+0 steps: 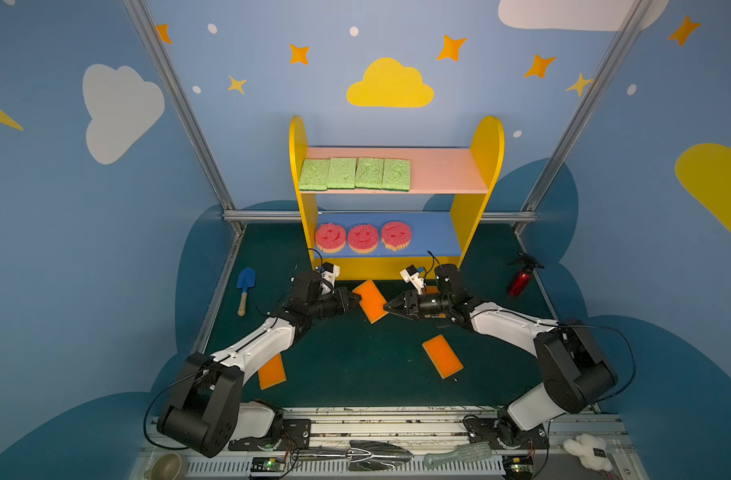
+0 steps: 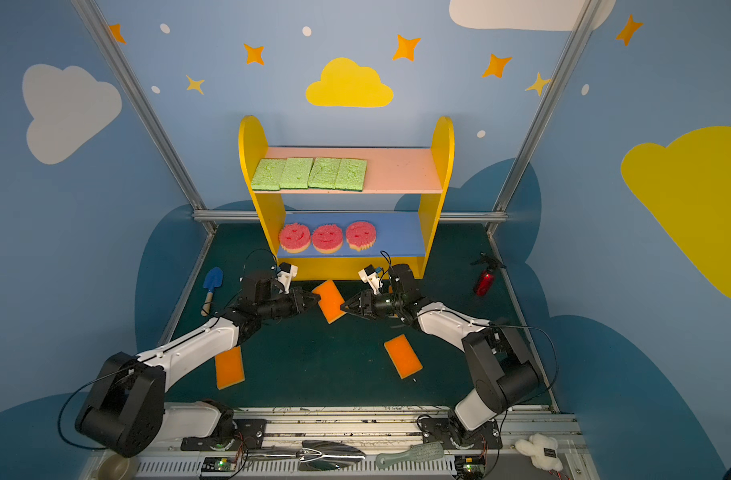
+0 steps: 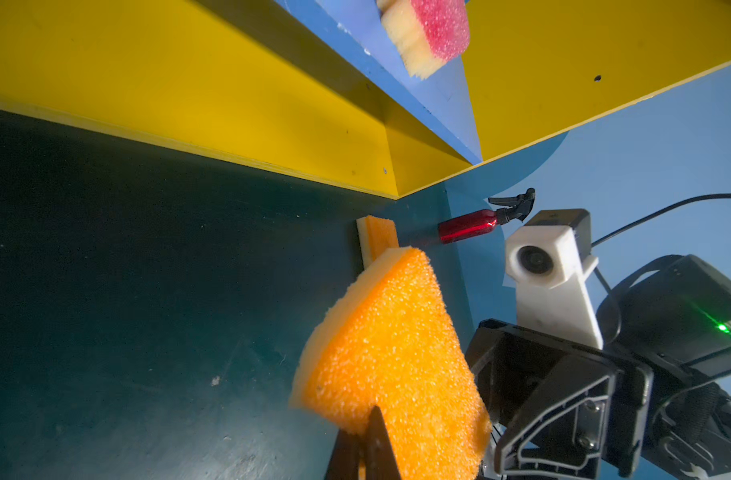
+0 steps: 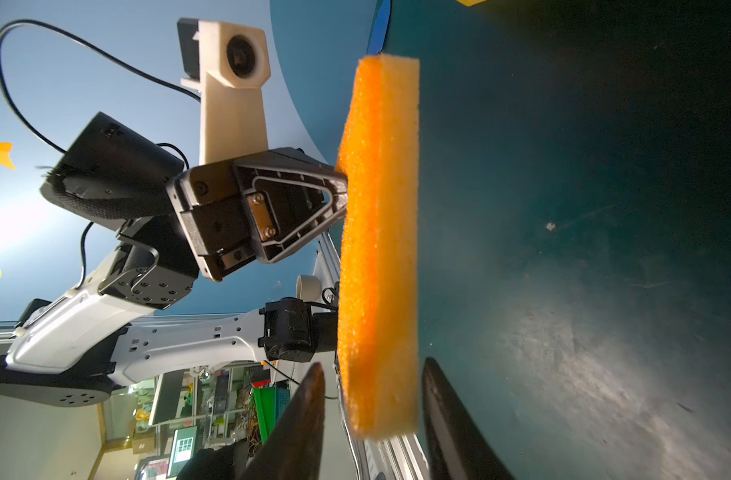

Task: Place and organize the cleaning sponges onto the shelf
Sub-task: 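Grasp the orange sponge with the left gripper and lift it toward the right gripper, then grasp the orange sponge with the right gripper while the left gripper opens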

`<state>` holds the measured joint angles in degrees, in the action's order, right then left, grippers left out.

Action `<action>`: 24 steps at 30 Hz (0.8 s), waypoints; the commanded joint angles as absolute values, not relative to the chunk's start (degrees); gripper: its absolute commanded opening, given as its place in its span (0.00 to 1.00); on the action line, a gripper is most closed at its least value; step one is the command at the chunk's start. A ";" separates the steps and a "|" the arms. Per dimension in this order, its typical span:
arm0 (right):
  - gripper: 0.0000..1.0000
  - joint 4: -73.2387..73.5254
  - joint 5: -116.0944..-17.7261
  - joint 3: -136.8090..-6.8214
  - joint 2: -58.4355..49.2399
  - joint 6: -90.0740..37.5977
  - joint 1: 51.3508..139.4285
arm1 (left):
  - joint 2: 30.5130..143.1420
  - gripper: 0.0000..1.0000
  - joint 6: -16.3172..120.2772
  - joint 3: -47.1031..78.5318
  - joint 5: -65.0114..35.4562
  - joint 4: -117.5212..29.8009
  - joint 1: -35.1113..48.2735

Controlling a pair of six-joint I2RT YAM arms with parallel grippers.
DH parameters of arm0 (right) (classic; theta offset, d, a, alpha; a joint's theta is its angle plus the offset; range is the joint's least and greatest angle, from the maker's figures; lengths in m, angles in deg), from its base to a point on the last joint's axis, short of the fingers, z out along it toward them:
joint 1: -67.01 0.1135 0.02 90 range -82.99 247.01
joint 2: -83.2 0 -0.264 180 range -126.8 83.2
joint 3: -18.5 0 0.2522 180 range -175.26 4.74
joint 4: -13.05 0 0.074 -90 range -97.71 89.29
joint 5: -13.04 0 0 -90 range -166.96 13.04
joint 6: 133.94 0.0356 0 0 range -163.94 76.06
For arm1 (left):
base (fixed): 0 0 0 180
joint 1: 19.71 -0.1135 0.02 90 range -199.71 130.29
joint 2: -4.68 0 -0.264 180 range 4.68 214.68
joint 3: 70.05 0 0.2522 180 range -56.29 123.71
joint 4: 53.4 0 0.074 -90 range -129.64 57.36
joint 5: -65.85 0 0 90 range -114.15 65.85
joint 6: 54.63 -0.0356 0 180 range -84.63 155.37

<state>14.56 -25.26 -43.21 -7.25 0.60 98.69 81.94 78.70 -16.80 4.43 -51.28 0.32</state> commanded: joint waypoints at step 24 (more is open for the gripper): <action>0.00 55.28 -31.50 -43.19 -27.66 22.77 100.22 | 63.71 1.00 77.75 -30.85 -15.60 -45.88 -0.55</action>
<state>44.39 -29.89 -41.22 -25.17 18.28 99.61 66.00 78.27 -28.93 -10.11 -47.91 -0.46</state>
